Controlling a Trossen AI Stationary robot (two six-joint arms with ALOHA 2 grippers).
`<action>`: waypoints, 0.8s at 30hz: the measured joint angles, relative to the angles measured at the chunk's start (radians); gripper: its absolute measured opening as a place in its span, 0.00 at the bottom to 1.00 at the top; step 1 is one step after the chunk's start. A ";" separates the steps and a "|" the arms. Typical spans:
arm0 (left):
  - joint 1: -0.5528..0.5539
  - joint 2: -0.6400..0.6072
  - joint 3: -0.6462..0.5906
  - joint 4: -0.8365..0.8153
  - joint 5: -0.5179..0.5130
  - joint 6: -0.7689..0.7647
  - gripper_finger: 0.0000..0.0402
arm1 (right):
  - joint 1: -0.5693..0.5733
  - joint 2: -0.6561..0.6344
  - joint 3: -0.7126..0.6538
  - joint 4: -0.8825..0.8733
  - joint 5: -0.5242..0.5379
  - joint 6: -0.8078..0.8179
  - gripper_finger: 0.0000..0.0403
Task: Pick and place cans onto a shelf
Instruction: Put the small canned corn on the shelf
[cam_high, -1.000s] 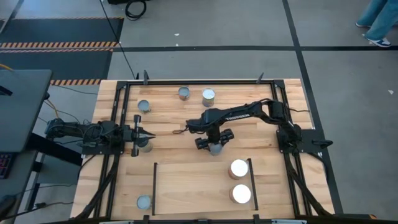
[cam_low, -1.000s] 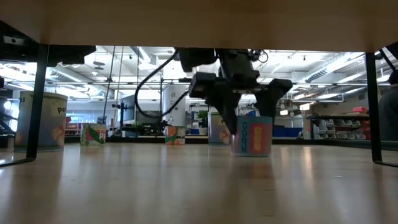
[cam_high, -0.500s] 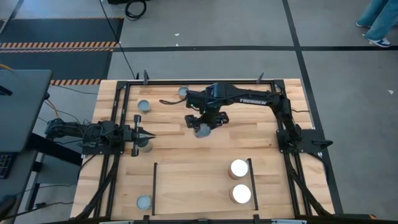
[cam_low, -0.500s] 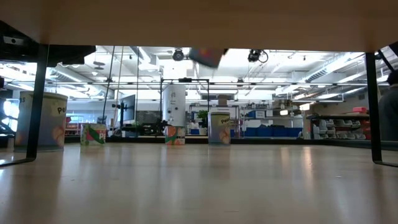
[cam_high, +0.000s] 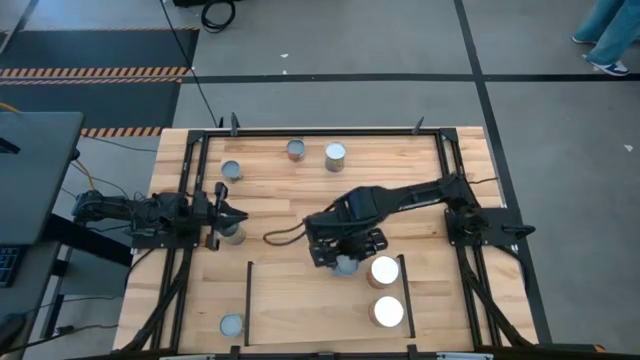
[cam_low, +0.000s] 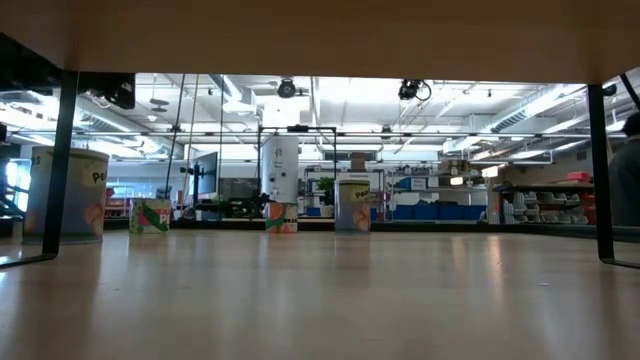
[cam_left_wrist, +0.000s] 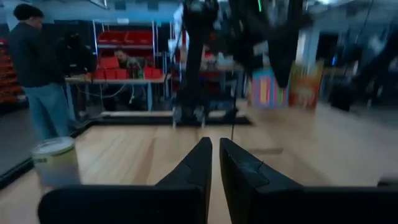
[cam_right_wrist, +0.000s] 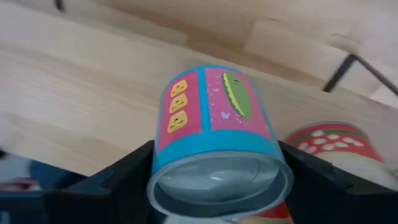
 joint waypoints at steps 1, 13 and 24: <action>0.000 0.000 0.000 0.028 0.000 -0.004 0.10 | 0.004 0.006 0.000 -0.015 0.005 -0.022 0.73; 0.000 0.001 0.000 0.092 -0.006 0.018 0.10 | -0.008 0.045 0.002 -0.052 0.009 -0.424 0.75; 0.000 0.000 0.000 0.100 -0.034 -0.059 0.10 | -0.005 0.052 -0.002 0.008 -0.093 -0.550 0.87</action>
